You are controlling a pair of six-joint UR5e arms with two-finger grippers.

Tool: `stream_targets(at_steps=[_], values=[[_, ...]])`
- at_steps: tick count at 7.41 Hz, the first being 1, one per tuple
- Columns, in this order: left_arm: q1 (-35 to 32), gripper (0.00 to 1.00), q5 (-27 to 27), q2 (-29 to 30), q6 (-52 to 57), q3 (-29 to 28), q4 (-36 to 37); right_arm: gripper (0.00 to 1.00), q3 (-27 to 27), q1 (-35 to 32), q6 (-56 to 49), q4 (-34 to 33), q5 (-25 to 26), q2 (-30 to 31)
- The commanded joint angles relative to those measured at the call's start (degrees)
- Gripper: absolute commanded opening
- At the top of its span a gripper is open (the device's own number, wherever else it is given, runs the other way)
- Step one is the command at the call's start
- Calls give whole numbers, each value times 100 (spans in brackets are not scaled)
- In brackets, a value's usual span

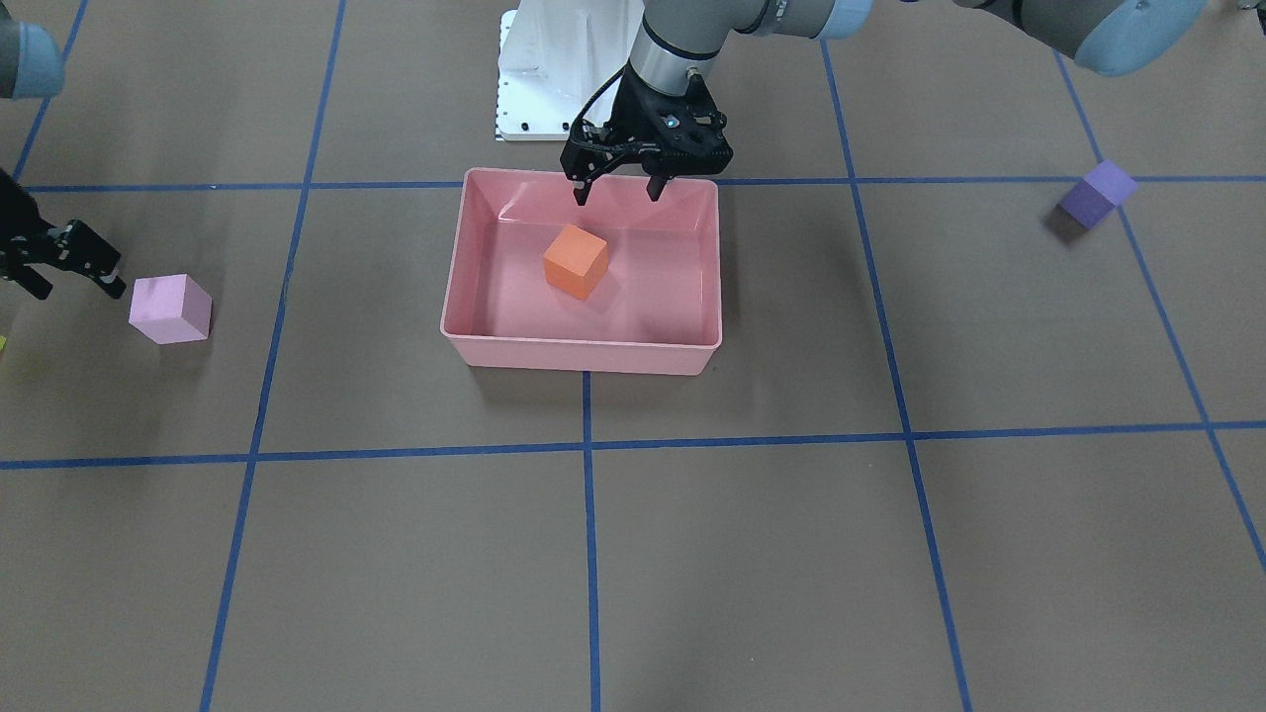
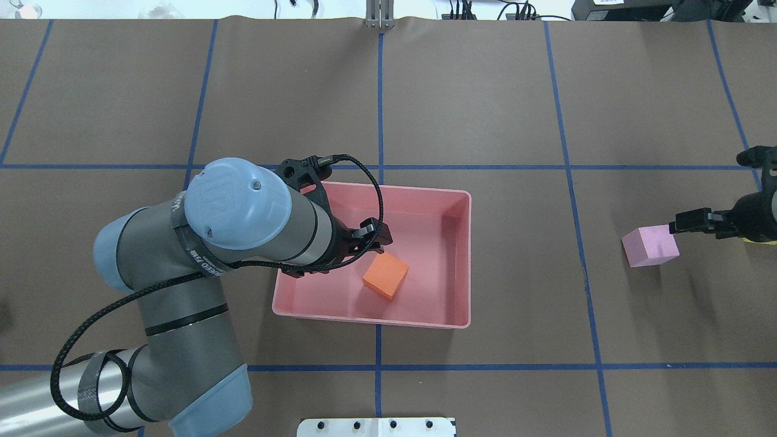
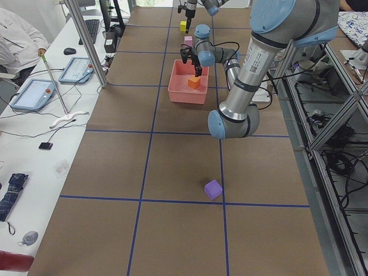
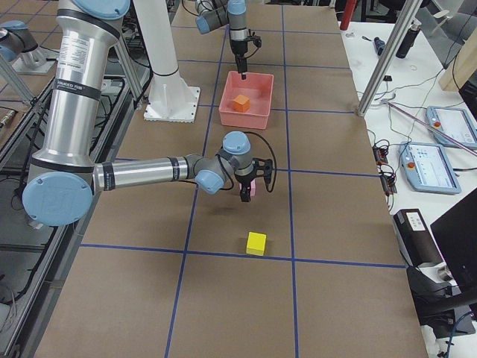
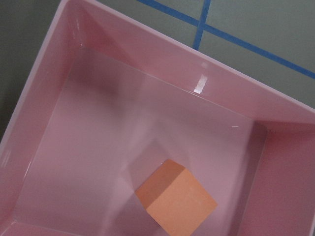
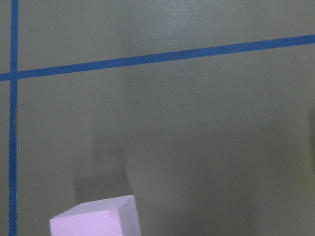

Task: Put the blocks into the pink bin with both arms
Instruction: 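Grasp the light pink cube with the right gripper while the left gripper withdraws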

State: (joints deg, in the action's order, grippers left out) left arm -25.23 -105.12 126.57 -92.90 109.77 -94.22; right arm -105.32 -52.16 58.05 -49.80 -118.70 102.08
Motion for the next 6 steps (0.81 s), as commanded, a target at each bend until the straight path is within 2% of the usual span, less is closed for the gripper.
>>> stream_targets(at_steps=[1,4,6], values=[[0,100,0,-18,0,-8,-9,100,-33,582,93,50,504,-135],[18,100,0,-45,0,-8,-9,100,63,943,31,41,847,-153],[18,100,0,-54,9,-25,-9,100,256,988,22,32,857,-197]])
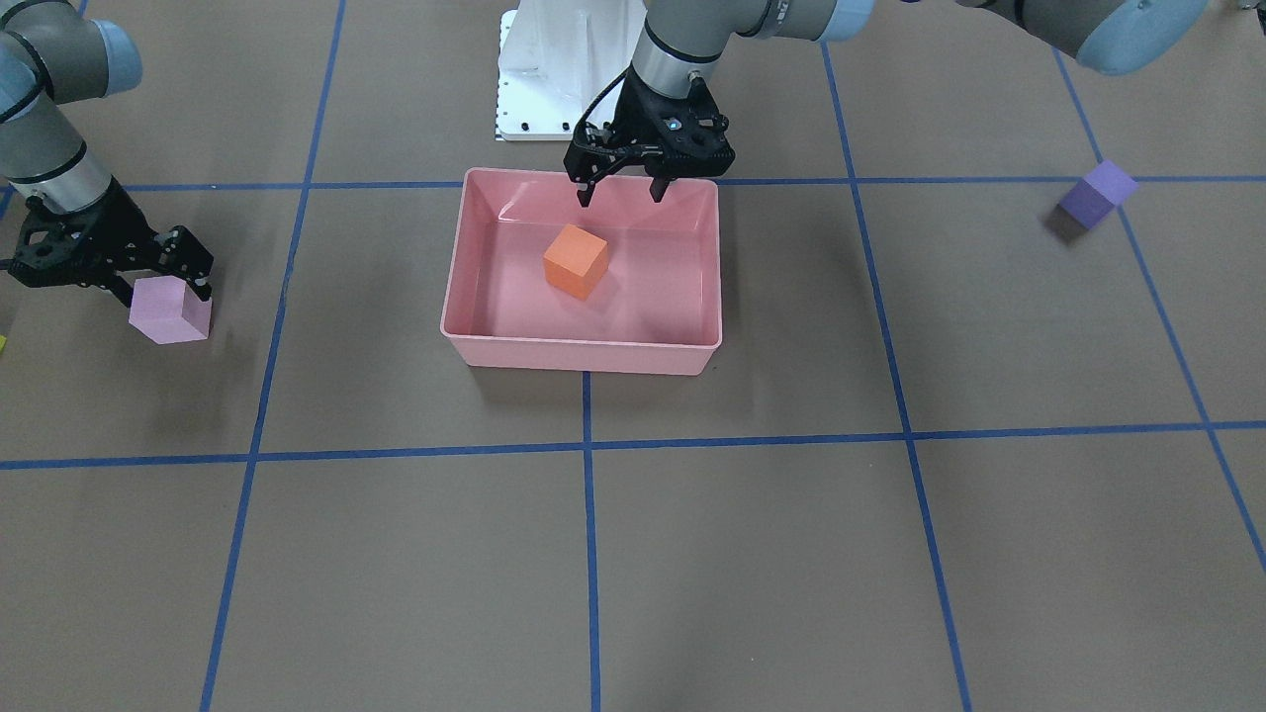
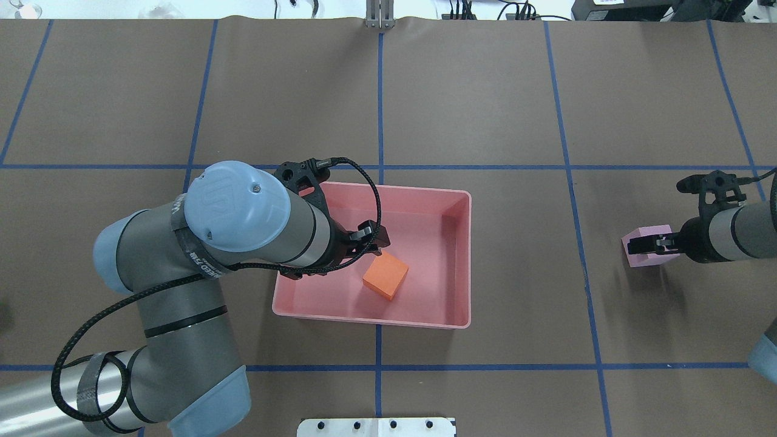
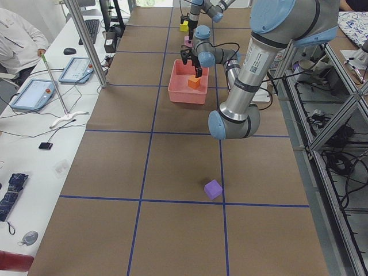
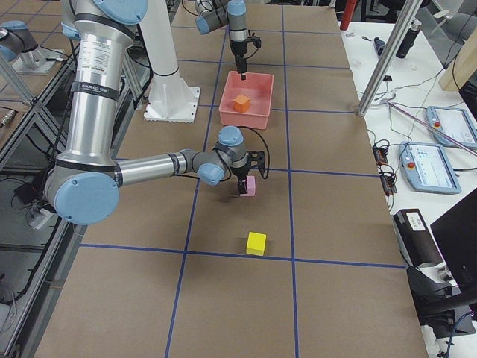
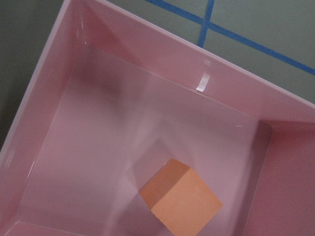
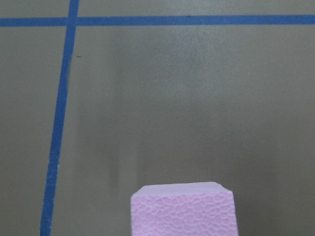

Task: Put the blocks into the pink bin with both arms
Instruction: 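Grasp the light pink cube with the right gripper while the left gripper withdraws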

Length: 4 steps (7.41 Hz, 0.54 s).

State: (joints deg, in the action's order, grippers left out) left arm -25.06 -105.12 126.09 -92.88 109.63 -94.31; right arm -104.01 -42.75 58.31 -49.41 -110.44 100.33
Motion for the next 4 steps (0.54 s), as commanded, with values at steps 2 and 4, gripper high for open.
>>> stream_targets(at_steps=[2,4], values=[[-60,100,-26,-6,321,58,43,1,74,-14,22,-42,-91,-22],[-611,100,-445,-713,1667,1037,899,0,-275,-538,83,-338,-580,-66]])
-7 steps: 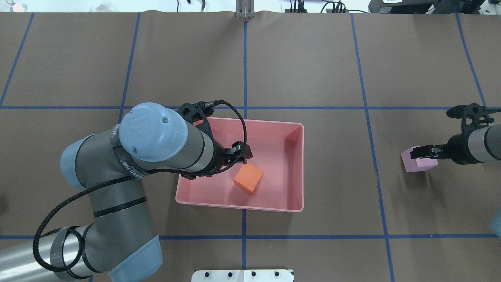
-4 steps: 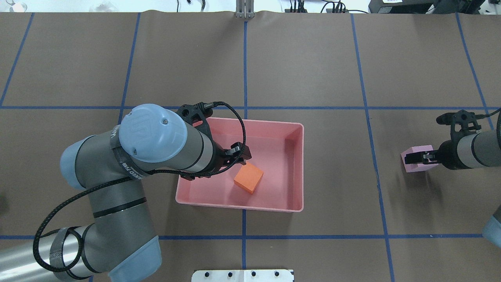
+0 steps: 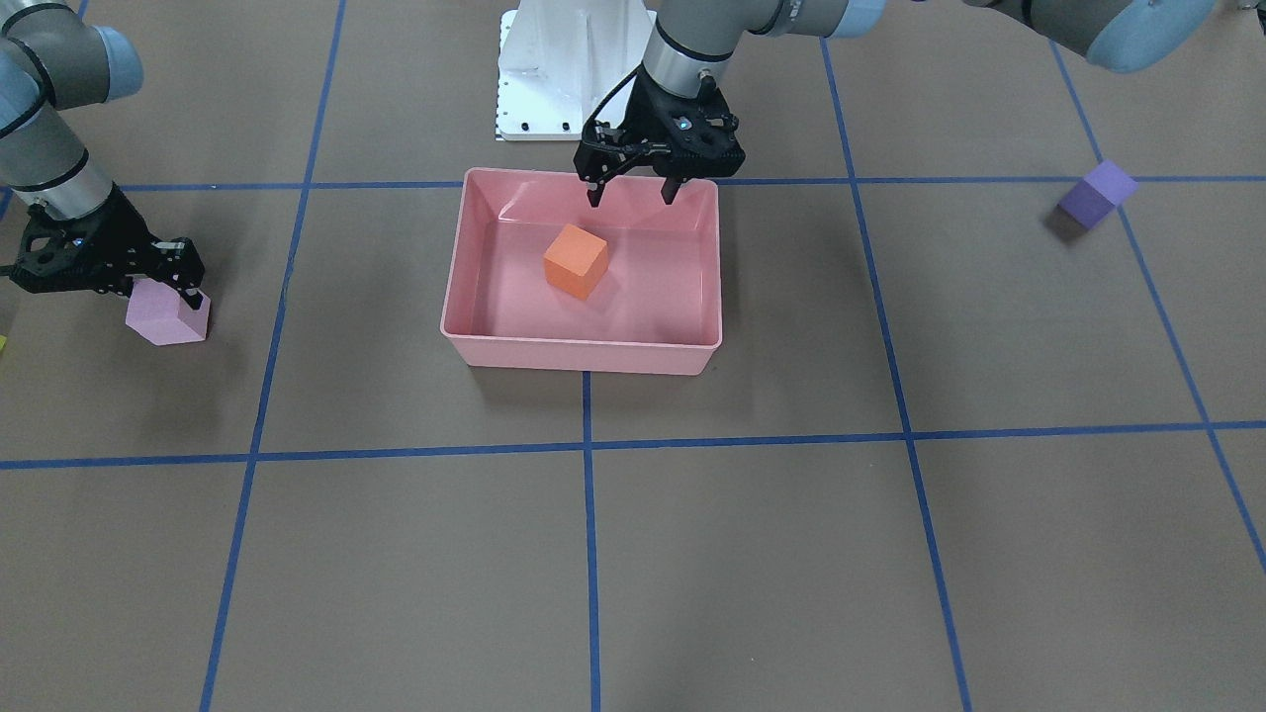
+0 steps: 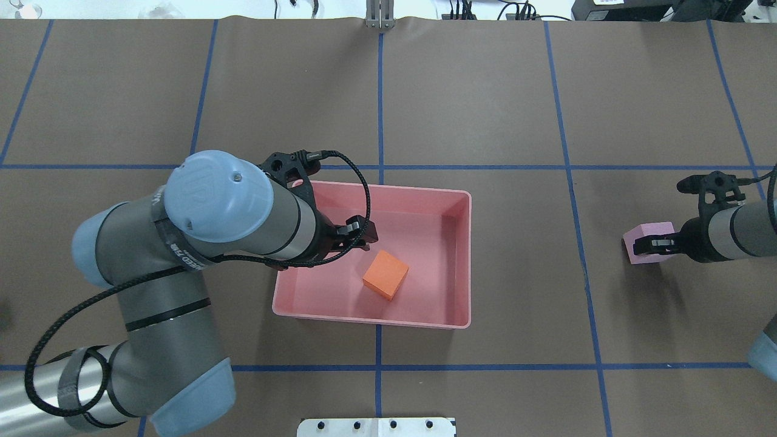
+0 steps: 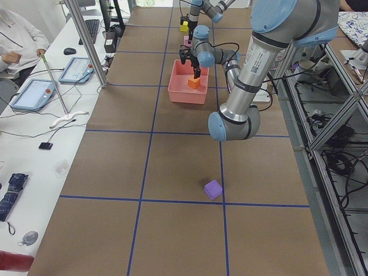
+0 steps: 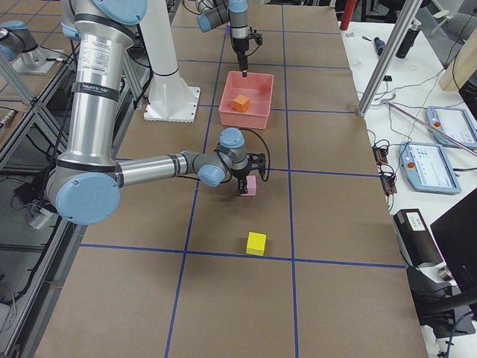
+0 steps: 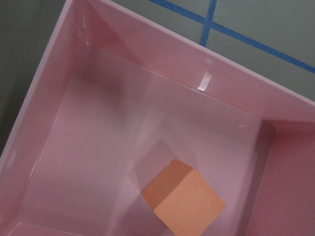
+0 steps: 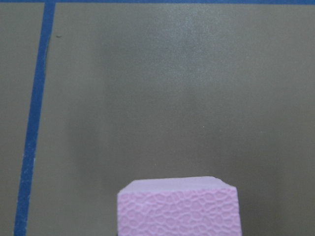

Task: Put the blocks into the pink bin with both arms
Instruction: 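Grasp the light pink cube with the right gripper while the left gripper withdraws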

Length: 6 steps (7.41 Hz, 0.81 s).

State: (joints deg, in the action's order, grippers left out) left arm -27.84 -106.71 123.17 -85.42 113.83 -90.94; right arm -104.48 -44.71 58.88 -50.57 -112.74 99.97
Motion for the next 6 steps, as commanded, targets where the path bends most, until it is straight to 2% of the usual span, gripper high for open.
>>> stream_targets(at_steps=[1,2,3,5,6], values=[[-719,100,-489,-974,1948,1137,1117,0,-588,-711,53,-843,-754,-283],[-1010,100,-508,-1640,2916,1385,1122,0,-1035,-732,436,-1658,-828,-642],[-1440,100,-534,-2160,3952,1440,1079,0,-1231,-741,1136,-2432,-820,-1333],[-2318,100,-858,-2874,5616,1371,1069,0,-1583,-427,2044,-3865,-759,-2494],[-2914,100,-1147,-3173,6598,1214,1069,0,-1602,-77,2509,-4525,-515,-3161]])
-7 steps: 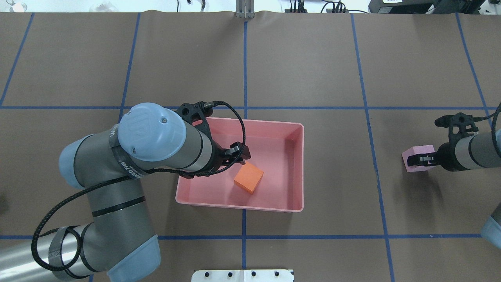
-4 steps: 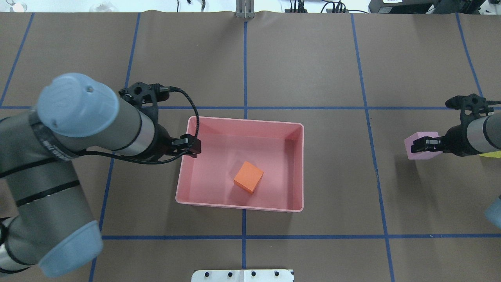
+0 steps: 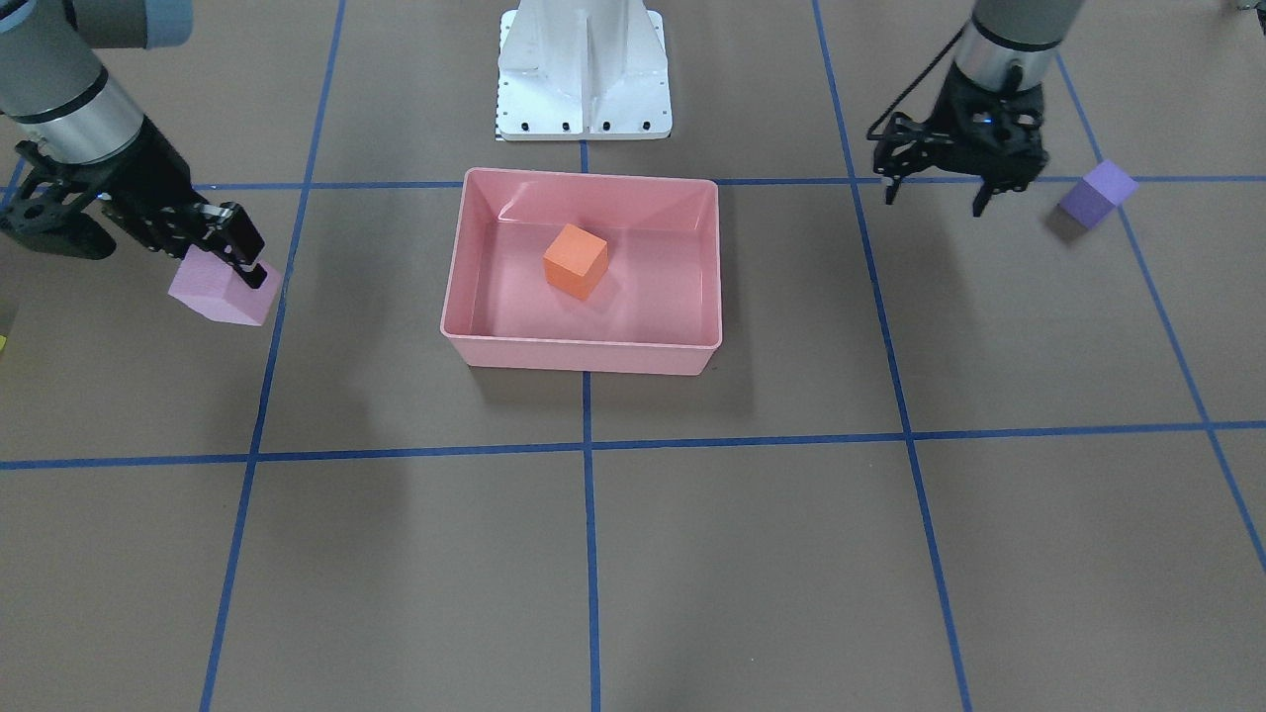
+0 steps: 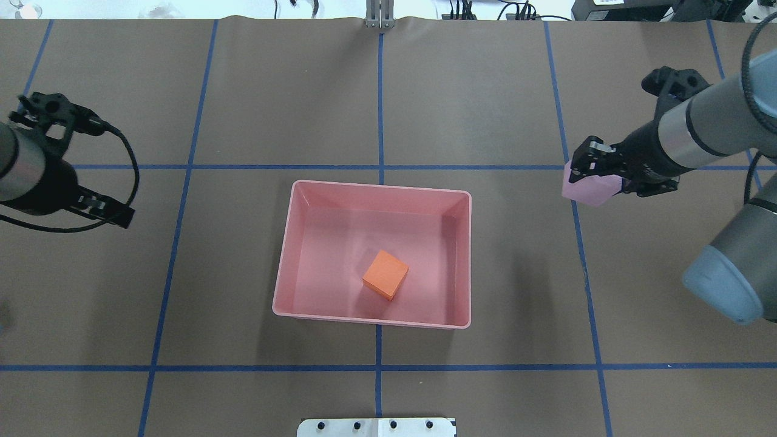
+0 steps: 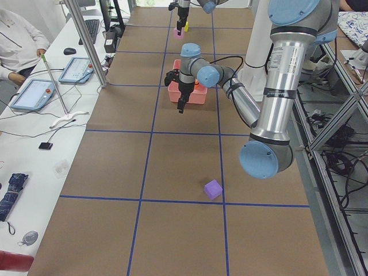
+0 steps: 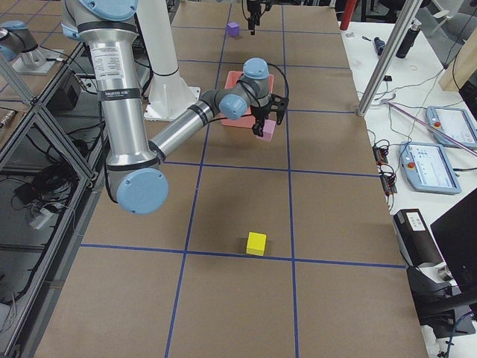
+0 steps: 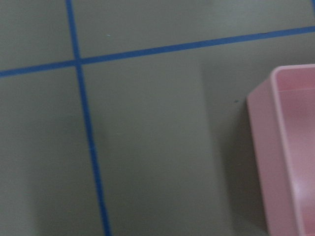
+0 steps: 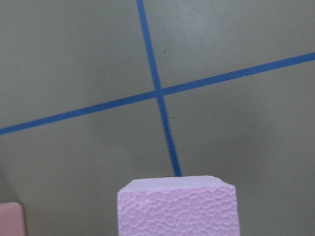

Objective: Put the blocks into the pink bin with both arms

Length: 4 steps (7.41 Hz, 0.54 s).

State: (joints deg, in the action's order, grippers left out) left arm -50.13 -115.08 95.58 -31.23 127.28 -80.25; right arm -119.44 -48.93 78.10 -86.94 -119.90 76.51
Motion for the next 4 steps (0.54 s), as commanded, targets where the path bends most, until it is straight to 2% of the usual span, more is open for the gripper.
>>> stream_targets(at_steps=[1,2,3,4], values=[[-1309,100,-688,-583,2286,-524,-26,0,-71,853,1062,-1435,735,-1449],[-1811,100,-952,-698,3045,-1016,-157,0,34,1224,1311,-1745,1027,-1864],[-2095,100,-981,-838,3523,-1438,-488,7,313,1402,1609,-1756,1134,-2181],[-2237,100,-990,-1022,3797,-1921,-1092,36,716,1586,1803,-1756,1362,-2541]])
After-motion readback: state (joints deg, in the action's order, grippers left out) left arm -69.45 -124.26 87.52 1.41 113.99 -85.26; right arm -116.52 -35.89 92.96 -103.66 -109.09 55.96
